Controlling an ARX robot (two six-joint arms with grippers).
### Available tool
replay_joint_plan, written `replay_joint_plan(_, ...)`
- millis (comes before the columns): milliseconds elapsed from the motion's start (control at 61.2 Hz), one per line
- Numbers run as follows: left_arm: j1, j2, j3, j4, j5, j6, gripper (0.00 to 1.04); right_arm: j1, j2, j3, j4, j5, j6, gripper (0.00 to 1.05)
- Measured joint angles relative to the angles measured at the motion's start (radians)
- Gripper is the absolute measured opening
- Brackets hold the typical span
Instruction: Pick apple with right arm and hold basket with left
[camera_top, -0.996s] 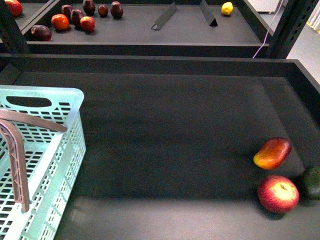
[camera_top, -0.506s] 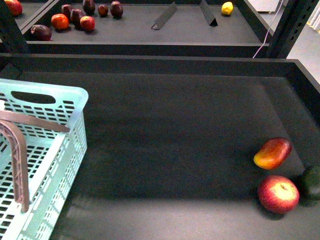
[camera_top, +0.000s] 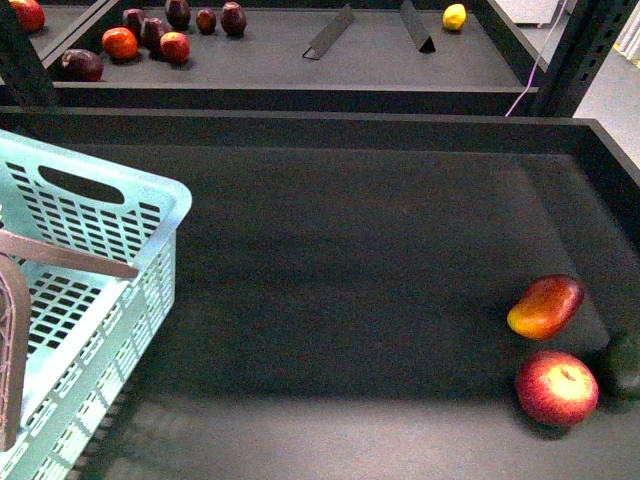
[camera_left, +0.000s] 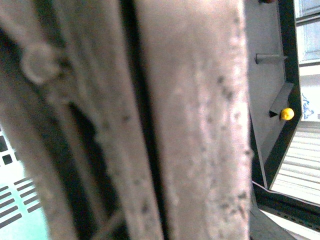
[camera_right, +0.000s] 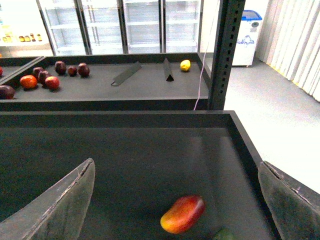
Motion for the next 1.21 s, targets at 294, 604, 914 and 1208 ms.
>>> replay_joint_plan(294,-0.373,-0.032,0.174,-0.089,-0.050,0.011,0.29,0.000,0.000,0.000,0.000,0.000,0.000,0.96)
replay_joint_plan(604,-0.608,-0.032,0.249,-0.094,-0.067,0.012,0.29,0.000,0.000,0.000,0.000,0.000,0.000,0.96)
replay_joint_plan(914,-0.647,-0.031,0.249,-0.069,-0.086,0.055,0.29,0.000,0.000,0.000,0.000,0.000,0.000,0.96)
replay_joint_plan(1208,-0.647,-0.031,0.249,-0.068,-0.083,0.057,0.29,0.037,0.069,0.052,-0.137,0.121,0.066,0.96)
